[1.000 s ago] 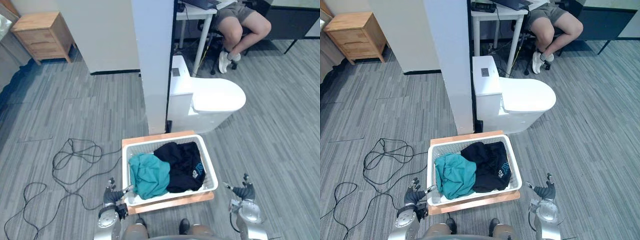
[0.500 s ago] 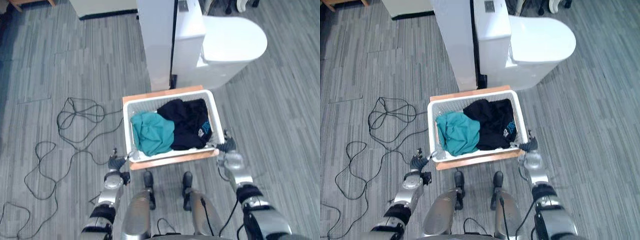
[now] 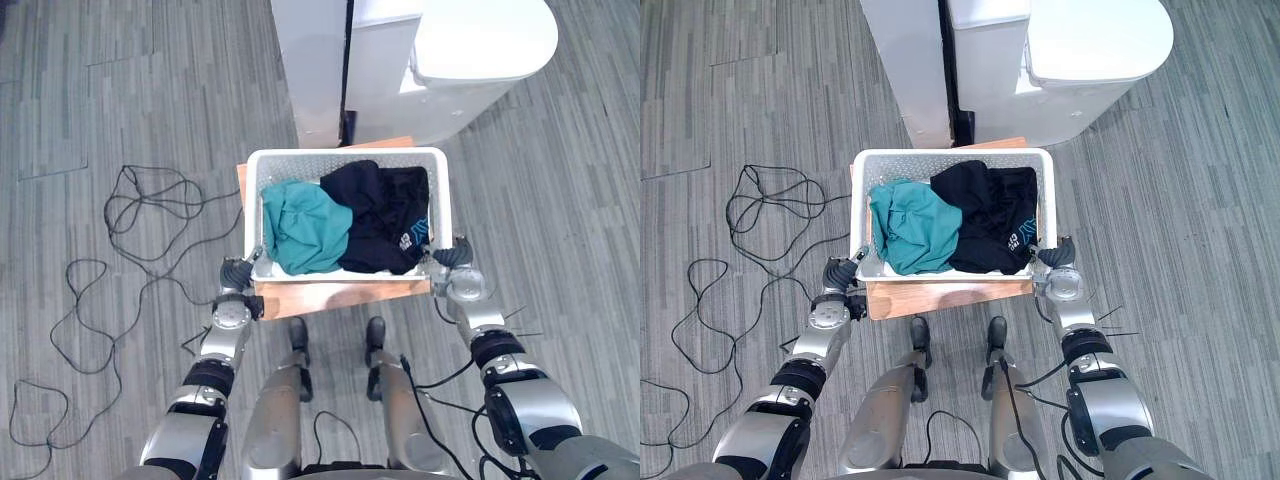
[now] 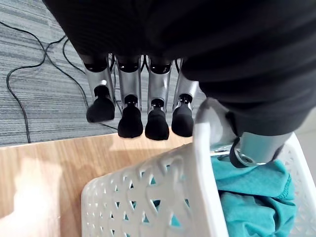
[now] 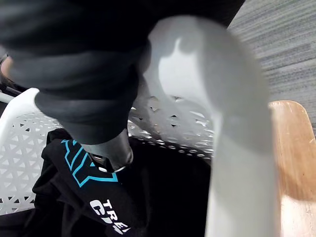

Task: Pick up the laundry basket with both hands and put the clothes into the washing machine.

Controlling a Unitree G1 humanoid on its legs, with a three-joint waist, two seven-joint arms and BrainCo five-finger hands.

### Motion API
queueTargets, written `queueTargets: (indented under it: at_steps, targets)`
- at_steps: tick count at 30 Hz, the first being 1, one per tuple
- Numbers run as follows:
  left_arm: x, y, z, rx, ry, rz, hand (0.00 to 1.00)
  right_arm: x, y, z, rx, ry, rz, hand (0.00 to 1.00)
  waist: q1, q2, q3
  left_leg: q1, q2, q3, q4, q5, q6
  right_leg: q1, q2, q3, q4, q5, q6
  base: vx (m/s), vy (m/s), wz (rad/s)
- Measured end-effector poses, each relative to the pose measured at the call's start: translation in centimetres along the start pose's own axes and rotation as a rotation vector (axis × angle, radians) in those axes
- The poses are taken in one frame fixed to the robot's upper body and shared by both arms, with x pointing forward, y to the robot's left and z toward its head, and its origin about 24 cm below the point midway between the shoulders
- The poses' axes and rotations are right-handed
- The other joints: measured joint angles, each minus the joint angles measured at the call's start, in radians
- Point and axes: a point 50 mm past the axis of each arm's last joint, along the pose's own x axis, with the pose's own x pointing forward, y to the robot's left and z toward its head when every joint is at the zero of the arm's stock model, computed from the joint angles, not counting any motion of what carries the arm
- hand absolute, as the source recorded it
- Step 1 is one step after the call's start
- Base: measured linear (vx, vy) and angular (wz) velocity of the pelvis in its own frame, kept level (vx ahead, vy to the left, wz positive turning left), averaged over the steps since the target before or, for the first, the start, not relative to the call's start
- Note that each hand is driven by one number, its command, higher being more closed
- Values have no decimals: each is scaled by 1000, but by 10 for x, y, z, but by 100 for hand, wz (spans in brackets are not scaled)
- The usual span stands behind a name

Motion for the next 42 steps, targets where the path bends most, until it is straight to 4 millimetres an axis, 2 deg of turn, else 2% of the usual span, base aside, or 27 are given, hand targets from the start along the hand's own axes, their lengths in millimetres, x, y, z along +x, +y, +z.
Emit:
queueTargets:
  at_steps: [3,4,7,10,11,13,18,20,23,25,27,29,30,31,32,33,34,35,36,37,38,39,40,41,42]
  targets:
    - [-12,0,-6,0,-8,-17,100,-16,-2,-16,38,8,-16,100,-1,-3,4,38,0,1,-10,-3,3,40,6,3,-22,0,0,75,15,-7]
    - [-22,-1,-12,-11,-9,-26,100,-27,-5,-29,54,24,-24,100,-2,-3,4,77,0,6,-27,-7,6,76,12,7,-38,0,1,102,6,-10]
    - [-41,1,-20,-34,-15,-47,100,-45,-10,-44,61,41,-33,100,-2,-4,0,123,-1,22,-36,-24,19,119,16,22,-55,-5,7,89,27,-17]
    - [-59,4,-30,-43,-5,-79,100,-61,-18,-48,39,16,-43,100,-19,-4,-5,170,-4,35,-35,-43,26,166,20,35,-73,-7,11,73,39,-16]
    - [-63,4,-33,-47,3,-84,100,-64,-19,-50,36,15,-47,100,-24,-4,-15,175,-4,36,-35,-47,25,173,20,36,-77,-8,11,80,31,-11]
    - [-79,5,-43,-71,32,-94,100,-80,-25,-59,25,25,-60,100,-27,-4,-87,194,-2,60,-35,-66,25,184,25,62,-92,-8,12,109,32,-30]
    - [-99,6,-36,-109,-8,-120,100,-107,-33,-60,37,-4,-93,100,-41,-3,-164,262,3,127,-21,-109,29,226,34,132,-101,-11,18,74,45,-48]
    - [-102,6,-31,-122,-30,-123,100,-113,-36,-56,47,-26,-103,100,-50,-4,-167,280,10,175,7,-134,33,227,41,180,-93,-7,24,0,63,-80]
    - [-103,7,-26,-128,-52,-124,100,-118,-36,-52,59,-46,-98,100,-58,-7,-177,288,46,305,100,-205,43,198,71,289,-88,20,52,-66,52,-123]
    - [-103,6,-23,-130,-63,-124,100,-119,-36,-52,64,-44,-100,100,-60,-12,-187,289,87,414,135,-235,73,178,57,207,-125,16,34,-135,41,-156]
    - [-101,7,-22,-124,-69,-119,100,-118,-36,-52,64,-44,-99,100,-62,-16,-192,308,132,540,162,-247,94,115,-33,-147,-24,-41,-51,-34,24,-163]
    - [-101,8,-24,-120,-54,-103,100,-114,-32,-56,56,-28,-83,100,-54,-27,-204,367,161,674,193,-262,115,120,-146,-490,100,-90,-137,61,-19,-184]
    - [-101,9,-24,-119,-51,-97,100,-112,-30,-57,50,-20,-75,100,-55,-33,-218,389,165,720,208,-268,107,130,-181,-592,123,-62,-181,133,-117,-212]
    - [-99,9,-23,-123,-55,-83,100,-106,-28,-54,36,-32,-58,100,-61,-26,-232,411,182,758,223,-280,80,121,-158,-617,126,-36,-155,122,-131,-164]
    - [-98,8,-22,-126,-57,-84,100,-104,-29,-52,29,-41,-58,100,-65,-21,-235,419,188,770,223,-283,67,116,-142,-592,118,-36,-145,115,-143,-150]
    - [-96,5,-20,-132,-61,-89,100,-102,-31,-49,20,-52,-58,100,-70,-15,-239,435,200,797,226,-288,42,110,-106,-556,101,-37,-122,83,-108,-108]
    - [-95,3,-19,-138,-62,-89,100,-100,-32,-47,18,-61,-55,100,-73,-9,-242,451,229,817,257,-295,32,107,-64,-510,86,-47,-109,103,-125,-158]
    - [-95,3,-20,-141,-57,-81,100,-98,-31,-44,12,-71,-47,100,-64,-7,-244,461,290,806,362,-296,34,108,-15,-446,78,-63,-109,116,-126,-201]
    - [-97,4,-23,-148,-45,-75,100,-96,-30,-42,-1,-81,-35,100,-52,-1,-251,454,358,763,487,-296,91,114,46,-378,76,-74,-125,130,-127,-183]
    - [-98,6,-24,-145,-42,-69,100,-96,-28,-41,-1,-84,-29,100,-56,3,-253,432,384,705,543,-304,151,122,81,-350,67,-73,-127,136,-147,-144]
    - [-98,9,-26,-143,-35,-61,100,-96,-26,-41,-3,-86,-25,100,-52,3,-253,388,379,543,610,-326,170,137,127,-305,54,-68,-140,120,-122,-158]
    - [-101,12,-30,-153,-18,-38,100,-94,-23,-37,-13,-100,-10,100,-20,4,-253,340,271,300,656,-356,111,151,177,-216,45,-64,-160,134,-104,-229]
    - [-108,14,-41,-165,29,-9,100,-93,-18,-34,-32,-113,19,100,5,10,-253,299,152,125,679,-378,78,183,212,-144,20,-65,-161,109,-49,-231]
    - [-112,16,-46,-164,49,0,100,-93,-16,-34,-43,-114,33,100,7,12,-254,276,101,63,675,-384,69,206,221,-117,1,-65,-160,111,-23,-194]
    - [-118,18,-53,-158,77,7,100,-94,-14,-35,-59,-111,49,100,10,12,-254,223,29,-12,647,-385,65,246,224,-82,-39,-65,-160,92,-8,-155]
